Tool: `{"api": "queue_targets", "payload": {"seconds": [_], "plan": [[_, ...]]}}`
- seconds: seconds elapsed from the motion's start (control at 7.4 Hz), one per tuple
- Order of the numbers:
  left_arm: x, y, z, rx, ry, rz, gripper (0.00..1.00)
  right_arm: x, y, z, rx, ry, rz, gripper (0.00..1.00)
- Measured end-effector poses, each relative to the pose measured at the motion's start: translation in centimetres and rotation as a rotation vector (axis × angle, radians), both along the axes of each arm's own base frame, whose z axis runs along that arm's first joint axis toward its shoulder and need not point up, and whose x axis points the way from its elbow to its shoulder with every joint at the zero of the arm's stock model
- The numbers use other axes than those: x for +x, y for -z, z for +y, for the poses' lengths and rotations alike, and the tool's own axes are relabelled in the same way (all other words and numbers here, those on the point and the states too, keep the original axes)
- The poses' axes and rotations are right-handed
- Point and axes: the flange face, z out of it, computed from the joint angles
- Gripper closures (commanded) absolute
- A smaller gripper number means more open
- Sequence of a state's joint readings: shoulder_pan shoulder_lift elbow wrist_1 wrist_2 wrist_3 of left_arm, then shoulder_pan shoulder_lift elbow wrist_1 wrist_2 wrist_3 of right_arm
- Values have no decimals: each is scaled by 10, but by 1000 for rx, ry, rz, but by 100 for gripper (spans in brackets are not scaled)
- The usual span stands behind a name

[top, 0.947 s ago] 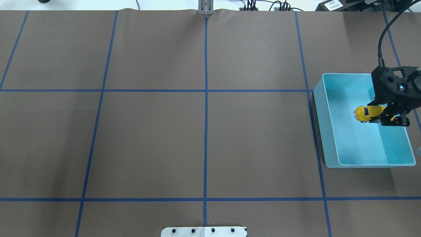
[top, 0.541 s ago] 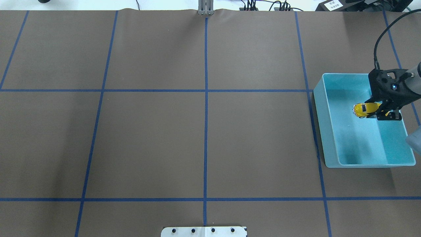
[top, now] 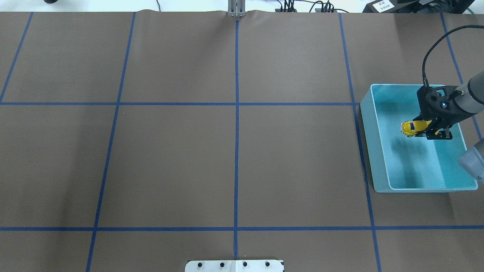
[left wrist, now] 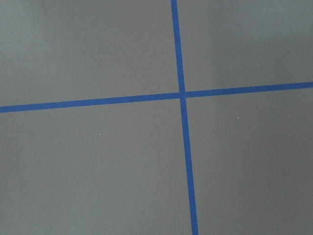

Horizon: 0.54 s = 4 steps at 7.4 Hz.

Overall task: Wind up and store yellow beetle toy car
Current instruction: 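Lower the car into the bin and open the right gripper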

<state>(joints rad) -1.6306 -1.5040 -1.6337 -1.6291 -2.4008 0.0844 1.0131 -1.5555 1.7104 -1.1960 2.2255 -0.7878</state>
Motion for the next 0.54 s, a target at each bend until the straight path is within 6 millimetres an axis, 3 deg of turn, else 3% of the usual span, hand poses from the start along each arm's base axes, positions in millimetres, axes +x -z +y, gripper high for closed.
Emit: {"api": "queue_targets", "payload": {"seconds": [0.41,0.54], "plan": [[0,1,0,1,0,0,0,-22,2,8,-25,-4,-20,97],[0,1,0,2,0,0,0,-27,3,10,-30,-3,-22,42]]}}
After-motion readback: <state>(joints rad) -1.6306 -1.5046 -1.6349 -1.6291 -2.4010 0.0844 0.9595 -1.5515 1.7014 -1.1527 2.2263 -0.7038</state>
